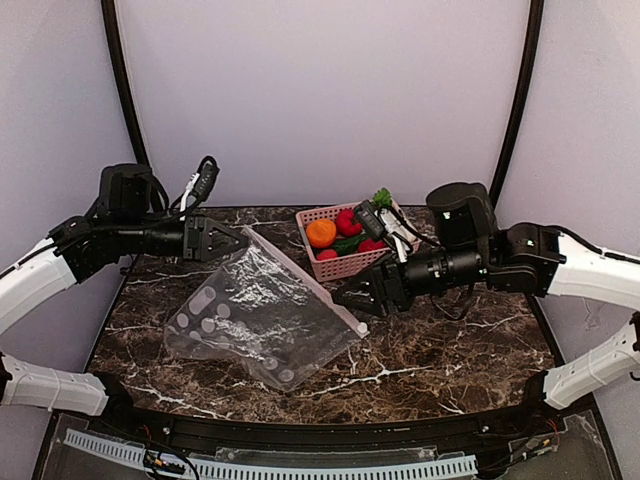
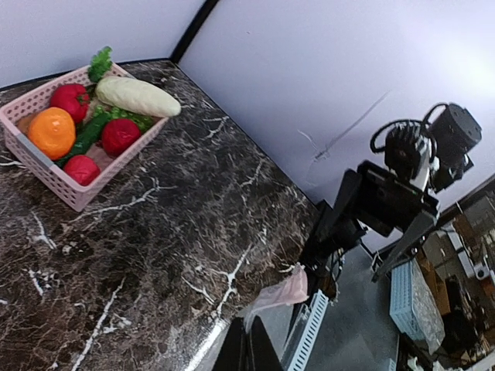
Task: Place the food in the zip-top bag and seal the zipper
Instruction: Unzip the zipper from the zipper food storage bag.
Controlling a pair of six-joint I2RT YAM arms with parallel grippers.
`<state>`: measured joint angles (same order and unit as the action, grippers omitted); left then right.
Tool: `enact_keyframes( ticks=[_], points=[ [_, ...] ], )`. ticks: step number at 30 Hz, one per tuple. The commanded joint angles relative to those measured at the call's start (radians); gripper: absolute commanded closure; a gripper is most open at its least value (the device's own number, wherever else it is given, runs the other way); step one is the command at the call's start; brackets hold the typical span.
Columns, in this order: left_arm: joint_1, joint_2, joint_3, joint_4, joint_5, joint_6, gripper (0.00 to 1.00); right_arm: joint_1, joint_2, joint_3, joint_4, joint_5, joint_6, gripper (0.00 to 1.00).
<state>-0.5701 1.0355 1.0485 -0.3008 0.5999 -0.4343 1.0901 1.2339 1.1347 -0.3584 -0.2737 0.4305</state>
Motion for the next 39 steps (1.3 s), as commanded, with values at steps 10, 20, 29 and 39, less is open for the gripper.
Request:
enact_keyframes(
  ticks=[10,20,29,39],
  points=[
    [-0.123,0.037,0.006,0.078,0.093,0.096,0.99,0.003,-0.022,0.072,-0.06,0.084,-0.052,0.51],
    [-0.134,0.037,-0.01,0.097,0.117,0.072,0.99,0.008,0.081,0.154,-0.063,0.097,-0.099,0.6],
    [-0.14,0.036,-0.011,0.095,0.12,0.071,0.99,0.005,0.187,0.256,-0.108,0.109,-0.127,0.68],
    [-0.141,0.034,-0.012,0.089,0.116,0.072,0.99,0.004,0.229,0.285,-0.117,0.098,-0.149,0.73]
  ],
)
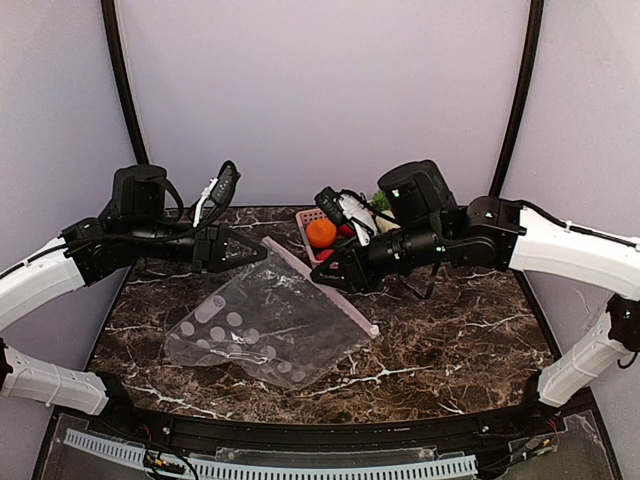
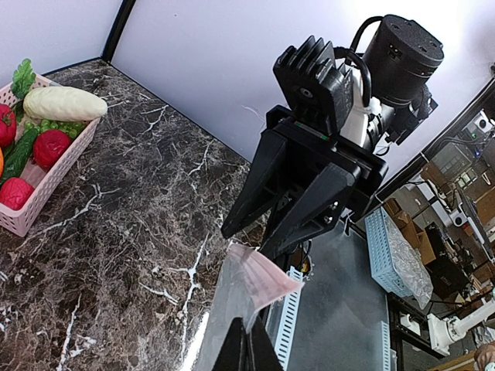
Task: Place the food in the zip-top bag and seal the zipper
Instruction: Unzip the zipper from the zipper food storage bag, then pass from the left arm to the right
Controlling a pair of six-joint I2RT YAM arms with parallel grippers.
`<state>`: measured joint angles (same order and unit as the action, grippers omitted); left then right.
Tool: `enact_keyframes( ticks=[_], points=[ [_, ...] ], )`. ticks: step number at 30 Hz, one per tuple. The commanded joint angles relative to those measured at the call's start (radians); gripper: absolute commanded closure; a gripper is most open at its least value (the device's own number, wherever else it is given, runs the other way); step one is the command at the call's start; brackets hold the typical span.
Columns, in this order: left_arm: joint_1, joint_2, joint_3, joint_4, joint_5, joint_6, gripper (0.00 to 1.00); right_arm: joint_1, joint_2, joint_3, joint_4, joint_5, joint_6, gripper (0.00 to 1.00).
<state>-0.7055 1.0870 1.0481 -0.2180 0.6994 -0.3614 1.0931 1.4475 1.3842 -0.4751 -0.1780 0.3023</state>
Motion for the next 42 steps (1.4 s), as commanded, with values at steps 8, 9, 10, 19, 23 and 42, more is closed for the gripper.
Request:
enact_keyframes(
  ticks=[8,9,10,19,23,42],
  points=[
    [-0.006,-0.011,-0.009,0.006,0.021,0.003,0.99,0.002,0.047,0.05,0.0,-0.011,-0.037,0.79],
    [-0.006,-0.01,-0.009,0.007,0.023,0.004,0.99,0.002,0.05,0.053,0.0,-0.013,-0.039,0.8],
    [-0.006,-0.009,-0.008,0.007,0.026,0.005,0.99,0.001,0.053,0.055,0.0,-0.013,-0.041,0.81],
    [-0.006,0.001,-0.007,0.007,0.026,0.013,0.99,0.001,0.068,0.055,0.001,-0.026,-0.048,0.97],
    [-0.006,0.016,-0.002,0.008,0.023,0.02,0.99,0.0,0.057,0.041,0.01,-0.033,-0.042,1.0],
    [-0.009,0.22,0.259,-0.087,-0.27,0.146,0.57,-0.095,-0.117,-0.202,-0.137,0.188,0.367,1.0]
  ],
)
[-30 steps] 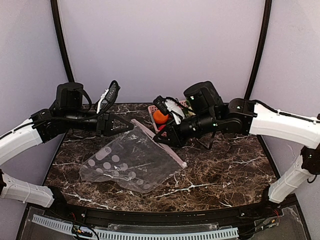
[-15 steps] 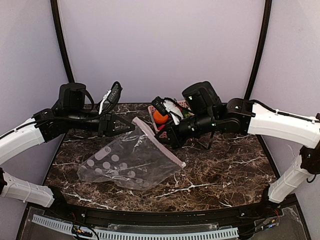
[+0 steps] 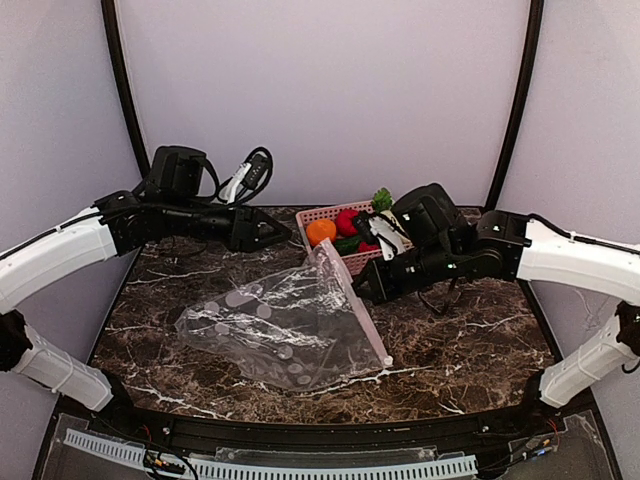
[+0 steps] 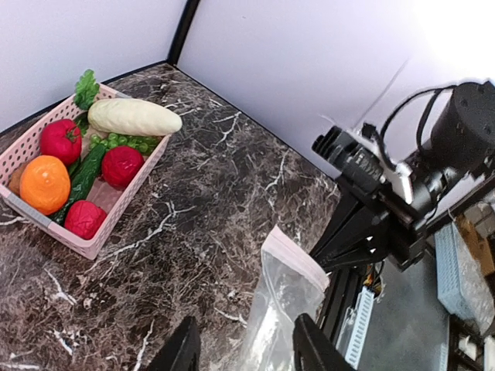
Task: Place the food in the zip-top bag and seal the zipper
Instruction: Pass from the left arm to the right
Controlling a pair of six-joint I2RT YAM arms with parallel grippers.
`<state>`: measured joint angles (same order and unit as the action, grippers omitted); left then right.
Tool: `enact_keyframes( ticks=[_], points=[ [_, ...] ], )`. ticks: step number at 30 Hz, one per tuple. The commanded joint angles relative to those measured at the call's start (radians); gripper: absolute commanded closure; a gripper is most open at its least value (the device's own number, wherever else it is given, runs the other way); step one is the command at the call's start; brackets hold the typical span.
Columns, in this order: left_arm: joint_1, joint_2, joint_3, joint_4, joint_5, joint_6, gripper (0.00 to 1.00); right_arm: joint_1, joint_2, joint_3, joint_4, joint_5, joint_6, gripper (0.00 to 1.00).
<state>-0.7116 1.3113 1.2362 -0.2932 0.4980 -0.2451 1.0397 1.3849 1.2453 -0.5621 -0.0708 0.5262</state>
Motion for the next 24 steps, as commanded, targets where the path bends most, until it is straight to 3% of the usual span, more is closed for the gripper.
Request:
enact_keyframes(
  ticks=[1,6,14,24],
  points=[
    [-0.005,-0.004,0.083,-0.011,-0.076,0.026,0.52,-0.052,-0.066,-0.077,-0.057,0.101,0.162,1.0],
    [-0.02,-0.037,0.074,0.014,-0.096,-0.012,0.43,-0.099,-0.118,-0.136,-0.078,0.157,0.234,1.0],
    [-0.115,-0.092,-0.057,0.064,-0.172,-0.16,0.42,-0.118,-0.161,-0.162,-0.086,0.211,0.279,1.0],
    [-0.303,0.018,-0.115,0.314,-0.235,-0.372,0.4,-0.114,-0.252,-0.221,0.132,0.054,0.241,1.0]
  ],
)
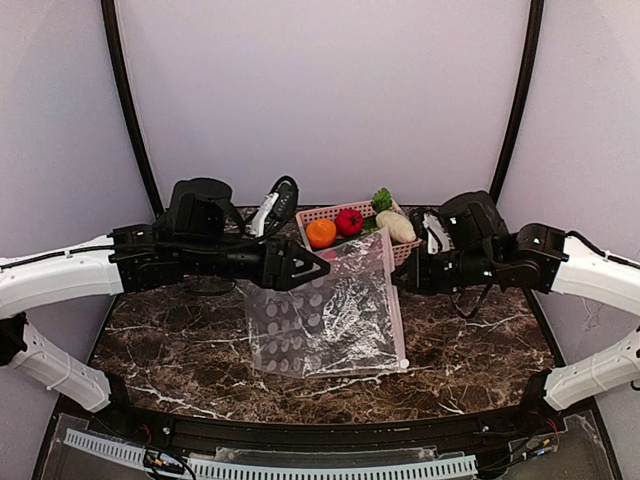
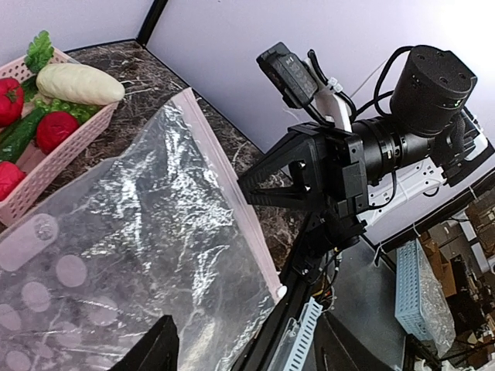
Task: Place the food in the zip-top bag and seal the zipper
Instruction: Pass from the left arm to the right, then open the zipper food storage bag at the center of the board.
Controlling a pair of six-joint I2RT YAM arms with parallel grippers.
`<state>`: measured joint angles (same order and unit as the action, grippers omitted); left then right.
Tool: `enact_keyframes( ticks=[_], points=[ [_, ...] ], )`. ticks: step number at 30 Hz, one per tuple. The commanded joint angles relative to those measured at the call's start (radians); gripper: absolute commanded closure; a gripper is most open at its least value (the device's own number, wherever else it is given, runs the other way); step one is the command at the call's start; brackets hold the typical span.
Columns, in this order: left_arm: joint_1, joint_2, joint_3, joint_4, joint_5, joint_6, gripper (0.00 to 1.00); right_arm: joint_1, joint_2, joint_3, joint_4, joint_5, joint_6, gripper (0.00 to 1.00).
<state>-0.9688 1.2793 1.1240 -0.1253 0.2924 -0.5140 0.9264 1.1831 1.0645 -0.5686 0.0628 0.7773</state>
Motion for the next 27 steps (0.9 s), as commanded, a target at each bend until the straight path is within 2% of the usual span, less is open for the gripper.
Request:
enact_keyframes(
  ticks=[1,7,12,24,27],
  points=[
    [-0.066,0.063,0.003,0.161,-0.029,-0.118,0.39,0.0,-0.06,-0.049,0.161,-0.098,-0.008,1.0],
    [-0.138,0.197,0.04,0.293,-0.028,-0.187,0.37,0.019,-0.084,-0.074,0.227,-0.132,-0.002,1.0],
    [-0.153,0.254,0.059,0.34,-0.022,-0.216,0.35,0.05,-0.065,-0.059,0.252,-0.141,-0.02,1.0],
    [-0.154,0.258,0.07,0.204,-0.145,-0.172,0.32,0.084,-0.021,-0.039,0.271,-0.132,-0.031,1.0],
    [-0.154,0.266,0.075,0.183,-0.156,-0.167,0.35,0.089,-0.015,-0.038,0.273,-0.133,-0.031,1.0]
  ],
)
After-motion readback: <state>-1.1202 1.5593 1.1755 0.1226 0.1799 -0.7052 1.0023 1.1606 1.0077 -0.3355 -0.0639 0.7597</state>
